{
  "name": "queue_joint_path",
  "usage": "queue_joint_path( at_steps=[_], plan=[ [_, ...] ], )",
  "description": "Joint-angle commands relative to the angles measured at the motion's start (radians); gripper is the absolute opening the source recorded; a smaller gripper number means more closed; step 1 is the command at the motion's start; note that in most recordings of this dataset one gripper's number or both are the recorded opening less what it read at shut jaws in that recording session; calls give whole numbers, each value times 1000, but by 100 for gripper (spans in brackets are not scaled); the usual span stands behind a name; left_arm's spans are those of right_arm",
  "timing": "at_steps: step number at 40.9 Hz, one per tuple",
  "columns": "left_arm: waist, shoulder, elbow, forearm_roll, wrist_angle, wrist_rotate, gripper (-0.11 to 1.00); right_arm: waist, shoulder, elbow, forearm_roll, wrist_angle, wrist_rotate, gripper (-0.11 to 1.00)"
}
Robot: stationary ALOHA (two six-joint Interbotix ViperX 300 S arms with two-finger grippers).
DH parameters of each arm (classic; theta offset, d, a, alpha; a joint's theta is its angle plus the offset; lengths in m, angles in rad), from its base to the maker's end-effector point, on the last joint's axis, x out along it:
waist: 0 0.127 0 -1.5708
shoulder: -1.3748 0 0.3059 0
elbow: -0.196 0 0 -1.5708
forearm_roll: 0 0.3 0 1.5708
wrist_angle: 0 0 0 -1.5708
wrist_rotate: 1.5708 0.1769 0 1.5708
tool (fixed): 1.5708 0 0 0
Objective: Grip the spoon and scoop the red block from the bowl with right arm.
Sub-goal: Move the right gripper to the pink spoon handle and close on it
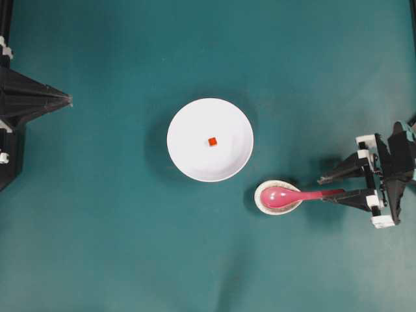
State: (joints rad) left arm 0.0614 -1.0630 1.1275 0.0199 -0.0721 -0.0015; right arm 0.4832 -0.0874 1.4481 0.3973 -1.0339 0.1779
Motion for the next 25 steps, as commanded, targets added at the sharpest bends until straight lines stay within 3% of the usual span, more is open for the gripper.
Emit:
queue_joint_path(
  at_steps=[1, 25],
  plan=[
    [5, 3, -32, 2, -3, 2, 0, 5, 12, -17, 3, 5, 3, 50],
    [5, 3, -32, 2, 18, 2, 0, 12, 80, -49, 3, 48, 2, 49]
  ],
)
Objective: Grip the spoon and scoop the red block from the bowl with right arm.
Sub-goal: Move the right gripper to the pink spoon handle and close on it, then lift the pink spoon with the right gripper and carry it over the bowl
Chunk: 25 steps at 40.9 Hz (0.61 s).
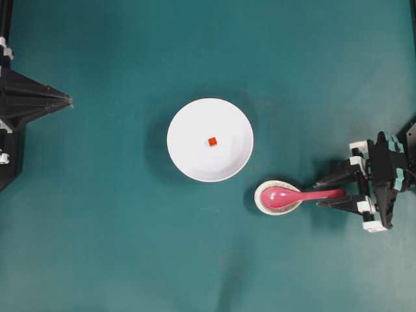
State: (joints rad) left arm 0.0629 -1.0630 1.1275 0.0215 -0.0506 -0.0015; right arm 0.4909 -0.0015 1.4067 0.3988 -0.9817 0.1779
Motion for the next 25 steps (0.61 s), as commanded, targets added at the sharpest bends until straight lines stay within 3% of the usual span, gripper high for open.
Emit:
queue_joint_path(
  at_steps=[1, 8, 18, 25],
  plan=[
    [3, 3, -31, 0, -2, 2, 0, 5, -6, -8, 2, -5, 2, 49],
    [3, 3, -31, 2, 3, 2, 0, 5, -6, -6, 2, -3, -3, 43],
    [3, 3, -32, 2, 3, 2, 0, 5, -6, -11, -2, -15, -38, 23],
    [3, 3, -32, 0, 2, 2, 0, 5, -38, -38, 0, -9, -69, 22]
  ],
)
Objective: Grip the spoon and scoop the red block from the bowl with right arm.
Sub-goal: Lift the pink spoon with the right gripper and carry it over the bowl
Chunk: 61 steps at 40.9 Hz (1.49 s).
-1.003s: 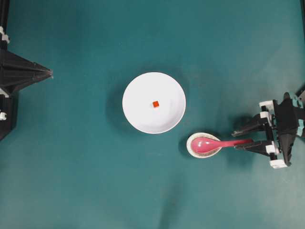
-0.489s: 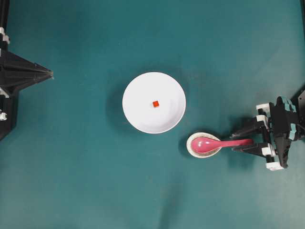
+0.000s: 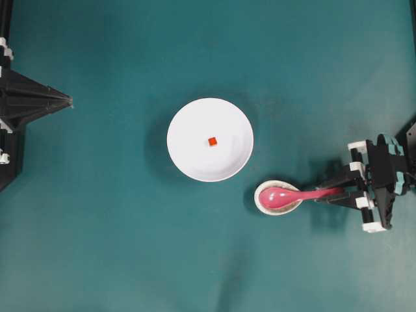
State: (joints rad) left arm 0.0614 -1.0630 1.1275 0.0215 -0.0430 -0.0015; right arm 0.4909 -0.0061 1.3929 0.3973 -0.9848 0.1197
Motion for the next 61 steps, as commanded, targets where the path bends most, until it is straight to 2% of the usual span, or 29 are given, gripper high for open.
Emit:
queue_joint_path(
  at_steps=[1, 5, 10, 16, 20, 23, 26, 31, 38, 42, 50, 61],
  plan=[
    [5, 3, -32, 0, -5, 2, 0, 5, -44, -31, 2, -5, -14, 22],
    [5, 3, -34, 2, -5, 0, 0, -2, -104, -52, 3, 32, -37, 22],
    [5, 0, -35, 0, -6, -3, 0, -48, -209, -98, 5, 169, -89, 22],
    [5, 0, -34, 0, -6, -8, 0, -161, -365, -199, 5, 456, -207, 22],
    [5, 3, -34, 0, -5, -8, 0, -267, -466, -299, 3, 716, -298, 22],
    [5, 5, -32, 0, -6, -8, 0, -341, -512, -373, 3, 896, -330, 22],
    [2, 5, -34, 0, -5, -8, 0, -428, -537, -460, 3, 1092, -327, 22],
    [-15, 6, -32, 0, -5, -8, 0, -537, -532, -592, 5, 1336, -304, 22],
    [-38, 11, -32, 0, -6, -6, 0, -692, -448, -793, 2, 1634, -199, 22],
    [-44, 15, -31, 0, -8, -6, 0, -721, -367, -884, -5, 1749, -135, 22],
    [-46, 17, -32, 0, -11, -2, 0, -721, -201, -1005, -28, 1896, -100, 22],
    [-46, 17, -35, 2, -20, 5, 0, -721, -57, -1078, -29, 1930, -109, 22]
  ],
)
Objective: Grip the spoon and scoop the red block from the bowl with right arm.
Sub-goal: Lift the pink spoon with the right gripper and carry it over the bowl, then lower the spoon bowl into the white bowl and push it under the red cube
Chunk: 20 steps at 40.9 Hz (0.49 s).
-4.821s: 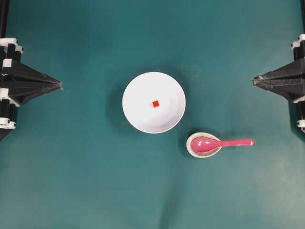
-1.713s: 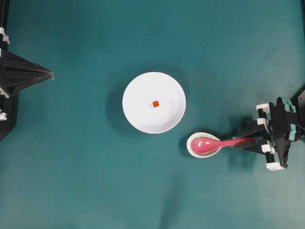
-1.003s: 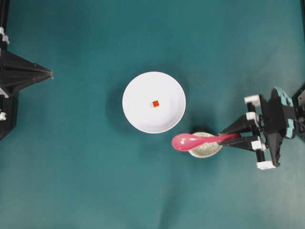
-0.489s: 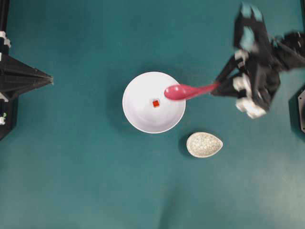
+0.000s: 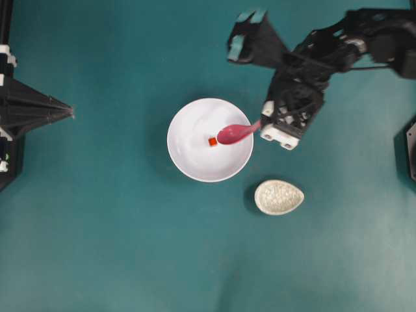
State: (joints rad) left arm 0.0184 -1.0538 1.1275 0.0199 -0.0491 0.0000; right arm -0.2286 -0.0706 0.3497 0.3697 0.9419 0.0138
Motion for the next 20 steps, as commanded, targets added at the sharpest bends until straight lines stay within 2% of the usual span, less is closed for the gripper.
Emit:
queue_joint_path(
  at_steps=[1, 20],
  plan=[
    [-3, 8, -35, 3, -14, 3, 0, -2, 14, -37, -2, 5, -3, 22],
    [-3, 8, -34, 2, -18, 12, 0, 0, 107, -44, -35, -2, -32, 22]
  ],
)
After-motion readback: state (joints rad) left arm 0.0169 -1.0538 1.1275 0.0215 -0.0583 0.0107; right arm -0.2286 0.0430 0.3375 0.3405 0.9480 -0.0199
